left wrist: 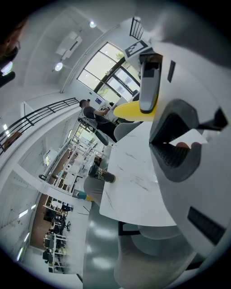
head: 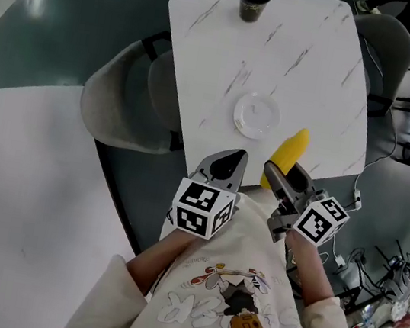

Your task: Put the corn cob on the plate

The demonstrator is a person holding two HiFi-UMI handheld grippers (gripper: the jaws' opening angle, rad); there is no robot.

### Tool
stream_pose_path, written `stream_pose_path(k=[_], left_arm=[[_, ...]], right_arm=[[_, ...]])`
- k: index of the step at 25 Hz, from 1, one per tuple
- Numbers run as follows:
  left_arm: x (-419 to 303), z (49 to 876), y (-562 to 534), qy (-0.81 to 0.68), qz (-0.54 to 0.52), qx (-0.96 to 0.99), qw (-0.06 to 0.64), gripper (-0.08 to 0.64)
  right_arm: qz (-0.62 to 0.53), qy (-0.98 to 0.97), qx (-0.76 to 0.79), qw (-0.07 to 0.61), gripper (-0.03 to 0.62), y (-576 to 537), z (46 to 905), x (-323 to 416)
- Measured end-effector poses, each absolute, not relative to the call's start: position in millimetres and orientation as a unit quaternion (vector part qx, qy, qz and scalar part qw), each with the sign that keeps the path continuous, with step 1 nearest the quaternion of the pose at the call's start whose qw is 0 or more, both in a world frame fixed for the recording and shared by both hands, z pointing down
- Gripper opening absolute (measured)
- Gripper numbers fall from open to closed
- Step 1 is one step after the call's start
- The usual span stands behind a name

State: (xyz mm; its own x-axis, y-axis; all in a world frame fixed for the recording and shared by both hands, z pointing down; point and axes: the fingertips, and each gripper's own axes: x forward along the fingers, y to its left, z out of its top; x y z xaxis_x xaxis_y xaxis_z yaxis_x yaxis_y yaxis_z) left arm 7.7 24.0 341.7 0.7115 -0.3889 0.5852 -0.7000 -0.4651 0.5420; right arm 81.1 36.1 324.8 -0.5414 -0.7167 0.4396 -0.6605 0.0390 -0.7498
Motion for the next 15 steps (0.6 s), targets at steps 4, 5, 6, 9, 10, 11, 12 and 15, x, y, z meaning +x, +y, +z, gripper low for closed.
stream_pose_path(k=[4,5,6,9,10,11,12,15], left_arm=[[3,363,6,-0.335,0.203,0.832,0.393,0.006],[2,367,6,-0.339,0.205,0.828,0.397,0.005],[2,370,6,-0.344,0.205,0.823,0.403,0.005],[4,382,1,-0.354,0.203,0.813,0.415,0.005],[5,386,0,-0.355,0.204,0.811,0.417,0.005],[7,390,1,-0.356,0.205,0.81,0.418,0.006],[9,393,1,-0.357,0.208,0.809,0.419,0.006],[13,406,6,-0.355,0.214,0.805,0.424,0.006]], right_arm=[[-0.525,0.711,-0.468,0.024,0.241,19,353,79],[-0.535,0.706,-0.463,0.018,0.241,20,358,80],[-0.546,0.703,-0.456,0.012,0.241,21,362,79],[-0.567,0.703,-0.431,0.0,0.241,16,375,77],[-0.569,0.705,-0.423,-0.006,0.241,14,380,76],[-0.57,0.708,-0.416,-0.012,0.242,13,384,76],[-0.572,0.71,-0.41,-0.018,0.241,12,389,76],[-0.574,0.712,-0.403,-0.034,0.241,9,402,78]])
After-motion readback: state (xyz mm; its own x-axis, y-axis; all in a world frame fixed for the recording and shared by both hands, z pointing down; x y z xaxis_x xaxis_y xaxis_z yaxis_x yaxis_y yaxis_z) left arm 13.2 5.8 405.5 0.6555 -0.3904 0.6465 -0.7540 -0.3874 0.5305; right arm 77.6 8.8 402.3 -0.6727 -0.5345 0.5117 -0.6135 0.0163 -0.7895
